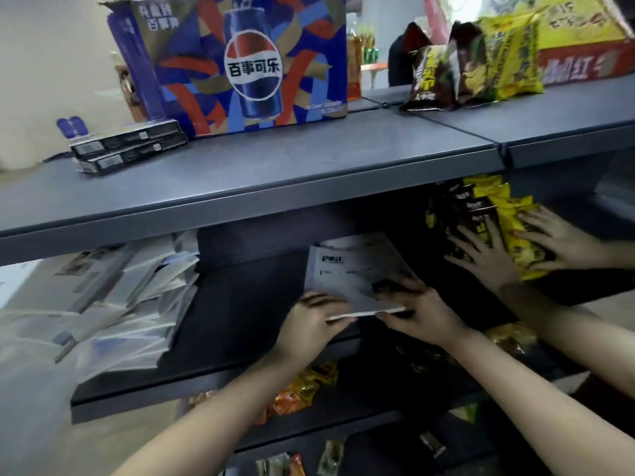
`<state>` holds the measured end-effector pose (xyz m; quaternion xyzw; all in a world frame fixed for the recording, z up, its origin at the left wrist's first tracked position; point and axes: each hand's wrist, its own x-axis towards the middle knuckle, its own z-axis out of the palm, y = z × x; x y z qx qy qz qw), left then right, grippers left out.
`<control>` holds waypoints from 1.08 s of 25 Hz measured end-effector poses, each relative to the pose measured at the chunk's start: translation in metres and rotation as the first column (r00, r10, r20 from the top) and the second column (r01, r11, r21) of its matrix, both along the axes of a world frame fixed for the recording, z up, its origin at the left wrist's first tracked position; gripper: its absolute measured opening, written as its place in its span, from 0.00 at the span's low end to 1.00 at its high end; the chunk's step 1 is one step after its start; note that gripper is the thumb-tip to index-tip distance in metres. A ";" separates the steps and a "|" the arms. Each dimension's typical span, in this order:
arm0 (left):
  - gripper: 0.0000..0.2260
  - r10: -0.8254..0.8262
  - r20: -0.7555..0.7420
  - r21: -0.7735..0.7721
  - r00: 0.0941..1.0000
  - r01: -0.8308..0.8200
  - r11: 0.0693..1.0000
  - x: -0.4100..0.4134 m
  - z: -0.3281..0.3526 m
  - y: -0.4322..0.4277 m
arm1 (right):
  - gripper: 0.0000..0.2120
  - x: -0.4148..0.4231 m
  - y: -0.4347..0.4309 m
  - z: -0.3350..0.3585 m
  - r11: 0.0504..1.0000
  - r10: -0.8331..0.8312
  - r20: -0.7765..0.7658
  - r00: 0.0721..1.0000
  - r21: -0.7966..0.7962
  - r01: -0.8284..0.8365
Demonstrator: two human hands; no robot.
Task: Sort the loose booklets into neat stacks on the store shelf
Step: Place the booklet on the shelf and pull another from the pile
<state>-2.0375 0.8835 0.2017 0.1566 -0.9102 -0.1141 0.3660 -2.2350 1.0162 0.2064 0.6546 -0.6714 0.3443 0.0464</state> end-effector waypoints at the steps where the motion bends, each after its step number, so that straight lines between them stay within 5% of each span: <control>1: 0.14 -0.015 0.008 0.029 1.000 0.015 0.999 -0.012 -0.011 0.005 | 0.21 -0.009 0.009 -0.008 0.999 -0.023 0.035 0.999 0.028 0.022; 4: 0.13 -0.035 0.046 0.050 0.998 0.033 0.998 -0.044 -0.044 0.018 | 0.18 -0.031 0.025 -0.029 0.970 -0.090 0.118 0.989 0.234 0.060; 8: 0.11 0.001 0.168 0.069 0.986 -0.013 0.998 -0.068 -0.077 0.022 | 0.14 -0.047 0.017 -0.052 0.916 -0.106 -0.015 0.994 0.387 0.103; 15: 0.18 0.102 0.295 0.044 0.950 -0.121 0.992 -0.087 -0.082 0.003 | 0.13 -0.055 -0.003 -0.067 0.949 -0.133 0.069 0.989 0.298 0.107; 20: 0.20 0.197 0.371 0.057 0.908 -0.234 0.971 -0.091 -0.085 0.000 | 0.17 -0.068 -0.025 -0.066 0.930 -0.166 -0.014 0.986 0.329 0.162; 24: 0.25 0.274 0.395 0.169 0.877 -0.362 0.917 -0.092 -0.085 0.002 | 0.24 -0.072 -0.024 -0.085 0.961 -0.202 -0.001 0.979 0.194 0.199; 27: 0.28 0.325 0.423 0.089 0.846 -0.396 0.914 -0.093 -0.083 0.000 | 0.25 -0.070 -0.024 -0.088 0.962 -0.253 0.007 0.968 0.112 0.250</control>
